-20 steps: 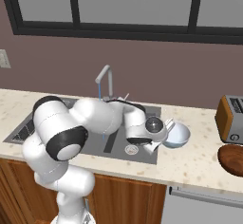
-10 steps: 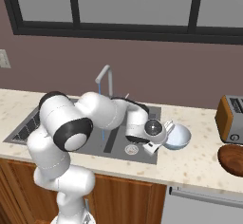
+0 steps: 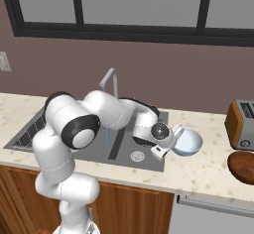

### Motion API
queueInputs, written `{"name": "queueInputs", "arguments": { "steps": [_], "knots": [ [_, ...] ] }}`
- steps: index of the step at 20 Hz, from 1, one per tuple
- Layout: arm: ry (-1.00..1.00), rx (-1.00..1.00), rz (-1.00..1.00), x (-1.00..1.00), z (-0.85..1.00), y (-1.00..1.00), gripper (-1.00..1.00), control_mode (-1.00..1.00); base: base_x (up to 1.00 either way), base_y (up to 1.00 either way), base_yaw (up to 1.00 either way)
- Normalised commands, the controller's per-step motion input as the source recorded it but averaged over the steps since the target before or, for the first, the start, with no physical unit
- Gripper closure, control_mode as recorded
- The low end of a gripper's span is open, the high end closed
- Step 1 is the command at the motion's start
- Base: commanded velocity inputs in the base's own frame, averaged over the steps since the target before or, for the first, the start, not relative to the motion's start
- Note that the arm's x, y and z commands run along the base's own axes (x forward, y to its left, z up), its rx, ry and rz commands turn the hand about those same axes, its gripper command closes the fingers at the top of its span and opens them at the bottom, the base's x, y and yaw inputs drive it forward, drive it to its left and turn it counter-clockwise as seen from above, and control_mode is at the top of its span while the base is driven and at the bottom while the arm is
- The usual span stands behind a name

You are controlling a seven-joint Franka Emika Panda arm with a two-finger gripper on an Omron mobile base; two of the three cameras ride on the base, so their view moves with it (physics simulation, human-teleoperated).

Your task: Rinse each bowl for a few seconds and place them down in the sink or on the counter.

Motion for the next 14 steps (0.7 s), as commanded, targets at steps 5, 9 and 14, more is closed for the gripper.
{"name": "queueInputs", "arguments": {
  "steps": [5,9,14],
  "knots": [
    [-0.01,0.00,0.00,-0.01,-0.03,-0.12,-1.00,-1.00,0.00,0.00,0.00],
    [-0.01,0.02,0.00,-0.08,0.11,-0.06,-1.00,-1.00,0.00,0.00,0.00],
    [-0.05,0.01,0.00,-0.11,0.21,-0.05,-1.00,-1.00,0.00,0.00,0.00]
  ]
}}
